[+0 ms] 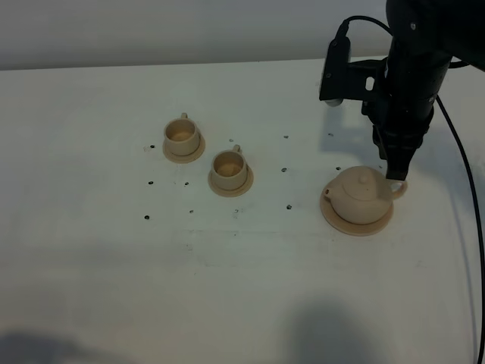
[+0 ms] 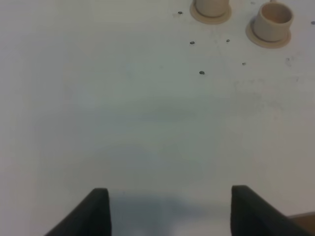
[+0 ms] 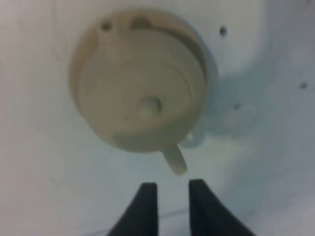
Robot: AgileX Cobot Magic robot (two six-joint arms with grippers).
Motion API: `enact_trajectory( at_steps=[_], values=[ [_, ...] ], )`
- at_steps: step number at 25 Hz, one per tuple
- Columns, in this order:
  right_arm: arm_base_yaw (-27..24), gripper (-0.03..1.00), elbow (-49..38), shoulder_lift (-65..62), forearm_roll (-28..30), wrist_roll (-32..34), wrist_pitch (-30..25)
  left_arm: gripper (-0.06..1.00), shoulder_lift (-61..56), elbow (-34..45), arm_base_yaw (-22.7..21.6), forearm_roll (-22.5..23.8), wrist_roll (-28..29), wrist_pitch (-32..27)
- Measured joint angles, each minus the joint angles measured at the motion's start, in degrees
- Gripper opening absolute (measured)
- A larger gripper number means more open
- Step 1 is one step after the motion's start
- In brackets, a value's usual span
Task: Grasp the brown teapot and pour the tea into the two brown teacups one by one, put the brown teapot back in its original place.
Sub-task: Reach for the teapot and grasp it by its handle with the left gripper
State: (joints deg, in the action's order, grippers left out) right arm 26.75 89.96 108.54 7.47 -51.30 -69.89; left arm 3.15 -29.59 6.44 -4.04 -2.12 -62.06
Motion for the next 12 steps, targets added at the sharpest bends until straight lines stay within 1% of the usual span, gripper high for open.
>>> enact_trajectory(
  at_steps=[2, 4, 9, 12],
  values=[
    [0.00, 0.26, -0.13, 0.04, 0.70, -0.37, 0.22, 0.50, 0.00, 0.00, 0.00, 0.00, 0.00, 0.00],
    [-0.19, 0.28, -0.13, 0.04, 0.84, -1.44, 0.34, 0.50, 0.00, 0.00, 0.00, 0.00, 0.00, 0.00],
    [-0.63, 0.25, -1.34, 0.71, 0.49, -3.33, 0.79, 0.50, 0.00, 0.00, 0.00, 0.00, 0.00, 0.00],
    [-0.68, 0.25, -3.53, 2.00, 0.97, -3.53, 2.50, 0.50, 0.00, 0.00, 0.00, 0.00, 0.00, 0.00]
  ],
)
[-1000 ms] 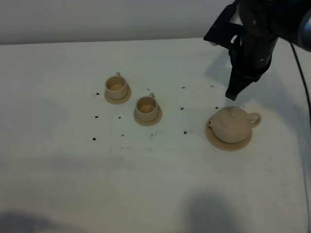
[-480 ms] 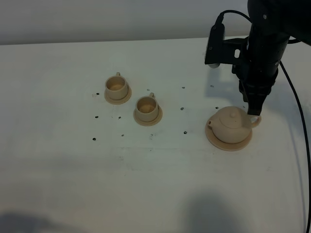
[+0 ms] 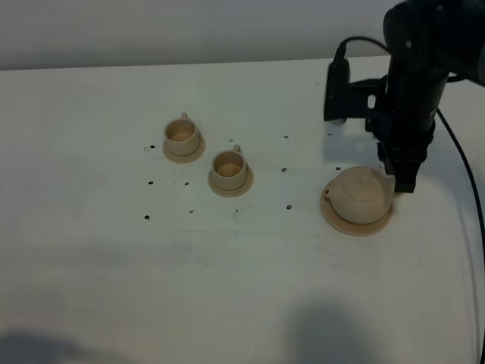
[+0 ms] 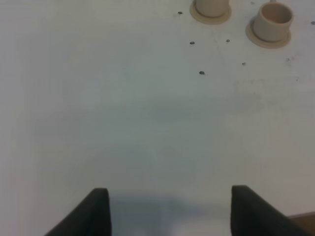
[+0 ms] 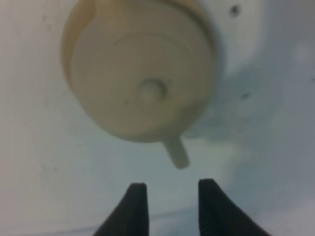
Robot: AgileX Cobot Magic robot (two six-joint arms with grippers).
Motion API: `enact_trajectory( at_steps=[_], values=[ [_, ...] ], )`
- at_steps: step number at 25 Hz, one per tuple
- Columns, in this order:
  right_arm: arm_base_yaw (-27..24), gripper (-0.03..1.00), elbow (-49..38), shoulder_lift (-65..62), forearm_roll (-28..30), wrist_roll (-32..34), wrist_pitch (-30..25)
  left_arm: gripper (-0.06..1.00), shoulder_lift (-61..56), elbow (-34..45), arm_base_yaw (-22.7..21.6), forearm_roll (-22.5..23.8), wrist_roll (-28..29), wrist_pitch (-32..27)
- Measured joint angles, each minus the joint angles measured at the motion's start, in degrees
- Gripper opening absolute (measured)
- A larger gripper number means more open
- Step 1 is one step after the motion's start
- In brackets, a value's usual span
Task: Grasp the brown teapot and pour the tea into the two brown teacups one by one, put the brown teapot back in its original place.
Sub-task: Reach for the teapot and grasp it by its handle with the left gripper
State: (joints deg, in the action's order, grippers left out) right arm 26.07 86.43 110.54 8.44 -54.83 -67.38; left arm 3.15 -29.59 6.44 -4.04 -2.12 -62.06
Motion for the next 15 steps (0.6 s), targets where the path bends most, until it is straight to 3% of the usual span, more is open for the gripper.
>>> enact_trajectory(
  at_steps=[15],
  values=[
    [0.00, 0.24, -0.67, 3.97, 5.28, -2.36, 2.22, 0.50, 0.00, 0.00, 0.00, 0.00, 0.00, 0.00]
  ],
)
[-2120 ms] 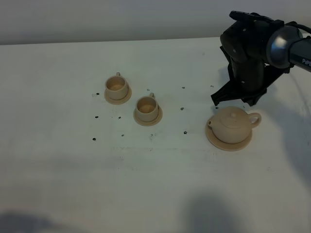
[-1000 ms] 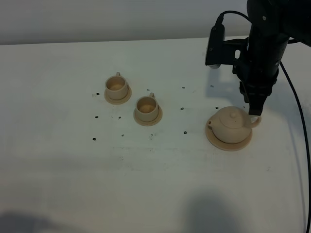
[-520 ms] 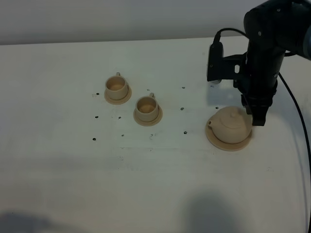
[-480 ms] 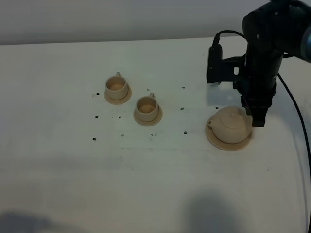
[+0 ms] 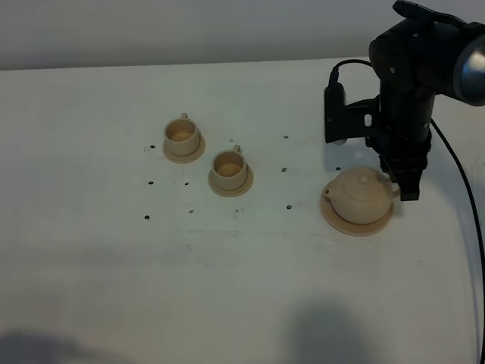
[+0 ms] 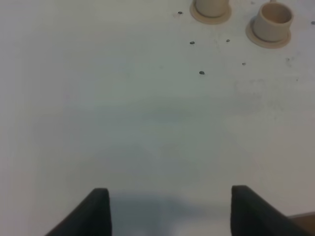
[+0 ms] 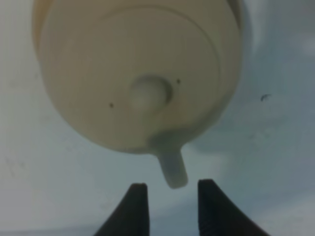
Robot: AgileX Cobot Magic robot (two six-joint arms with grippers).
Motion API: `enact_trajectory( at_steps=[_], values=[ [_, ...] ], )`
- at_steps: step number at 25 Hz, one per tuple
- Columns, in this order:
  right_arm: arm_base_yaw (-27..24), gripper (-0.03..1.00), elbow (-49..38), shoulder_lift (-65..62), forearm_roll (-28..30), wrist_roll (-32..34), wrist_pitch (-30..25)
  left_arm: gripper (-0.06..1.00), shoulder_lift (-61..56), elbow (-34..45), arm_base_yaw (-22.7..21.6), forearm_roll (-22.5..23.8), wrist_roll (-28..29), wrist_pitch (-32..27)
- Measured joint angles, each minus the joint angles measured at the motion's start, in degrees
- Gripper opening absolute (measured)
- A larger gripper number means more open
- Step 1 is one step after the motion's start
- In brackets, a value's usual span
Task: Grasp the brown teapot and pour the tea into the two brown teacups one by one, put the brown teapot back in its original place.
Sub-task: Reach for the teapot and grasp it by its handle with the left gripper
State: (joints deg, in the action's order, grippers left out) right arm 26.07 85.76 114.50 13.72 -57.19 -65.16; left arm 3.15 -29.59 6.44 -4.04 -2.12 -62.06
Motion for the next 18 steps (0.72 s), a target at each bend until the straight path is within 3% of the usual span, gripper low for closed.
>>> enact_trajectory(
  at_steps=[18],
  values=[
    [2.64, 0.27, 0.00, 1.64, 3.21, 0.54, -0.71, 0.50, 0.00, 0.00, 0.00, 0.00, 0.00, 0.00]
  ],
)
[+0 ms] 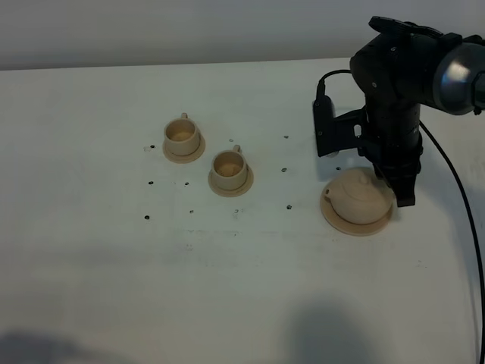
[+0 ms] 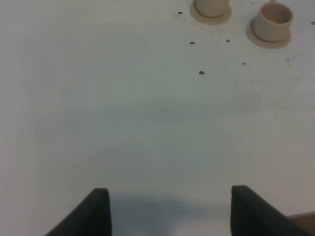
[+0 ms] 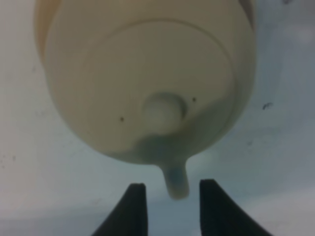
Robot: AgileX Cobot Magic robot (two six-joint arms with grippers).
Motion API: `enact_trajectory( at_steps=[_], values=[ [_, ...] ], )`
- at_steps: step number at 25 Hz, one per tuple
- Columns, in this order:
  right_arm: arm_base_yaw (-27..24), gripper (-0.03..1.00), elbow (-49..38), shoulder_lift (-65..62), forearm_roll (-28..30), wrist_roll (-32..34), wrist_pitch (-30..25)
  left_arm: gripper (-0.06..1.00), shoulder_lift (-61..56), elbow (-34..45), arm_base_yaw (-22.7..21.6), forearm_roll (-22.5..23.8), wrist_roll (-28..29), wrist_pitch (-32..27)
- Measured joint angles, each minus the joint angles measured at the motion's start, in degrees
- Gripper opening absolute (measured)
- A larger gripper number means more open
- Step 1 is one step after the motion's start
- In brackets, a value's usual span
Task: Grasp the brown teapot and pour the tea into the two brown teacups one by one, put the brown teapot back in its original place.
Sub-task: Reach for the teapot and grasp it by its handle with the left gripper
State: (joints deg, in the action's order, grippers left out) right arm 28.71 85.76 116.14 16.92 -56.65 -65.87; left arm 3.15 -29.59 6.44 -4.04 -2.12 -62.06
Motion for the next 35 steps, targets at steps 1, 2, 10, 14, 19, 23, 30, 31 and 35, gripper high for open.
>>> enact_trajectory(
  at_steps=[1, 2, 10, 14, 19, 23, 30, 31, 35],
  values=[
    [0.05, 0.27, 0.00, 0.43, 0.13, 0.20, -0.14, 0.50, 0.00, 0.00, 0.00, 0.00, 0.00, 0.00],
    [0.11, 0.27, 0.00, 0.62, 0.27, 0.40, -0.27, 0.50, 0.00, 0.00, 0.00, 0.00, 0.00, 0.00],
    [0.17, 0.28, 0.00, 1.59, 1.29, 0.91, -1.35, 0.50, 0.00, 0.00, 0.00, 0.00, 0.00, 0.00],
    [0.17, 0.28, 0.00, 1.59, 1.47, 0.91, -0.16, 0.50, 0.00, 0.00, 0.00, 0.00, 0.00, 0.00],
    [0.17, 0.33, 0.00, 1.59, 1.46, 0.95, 1.21, 0.50, 0.00, 0.00, 0.00, 0.00, 0.00, 0.00],
    [0.17, 0.38, 0.00, 1.59, 1.46, 1.02, 0.97, 0.50, 0.00, 0.00, 0.00, 0.00, 0.00, 0.00],
    [0.17, 0.43, 0.00, 1.72, 1.57, 1.02, 0.58, 0.50, 0.00, 0.00, 0.00, 0.00, 0.00, 0.00],
    [0.17, 0.44, 0.00, 1.95, 1.57, 1.02, 0.58, 0.50, 0.00, 0.00, 0.00, 0.00, 0.00, 0.00],
    [0.17, 0.45, 0.00, 3.28, 1.72, 1.02, 0.43, 0.50, 0.00, 0.00, 0.00, 0.00, 0.00, 0.00]
  ],
)
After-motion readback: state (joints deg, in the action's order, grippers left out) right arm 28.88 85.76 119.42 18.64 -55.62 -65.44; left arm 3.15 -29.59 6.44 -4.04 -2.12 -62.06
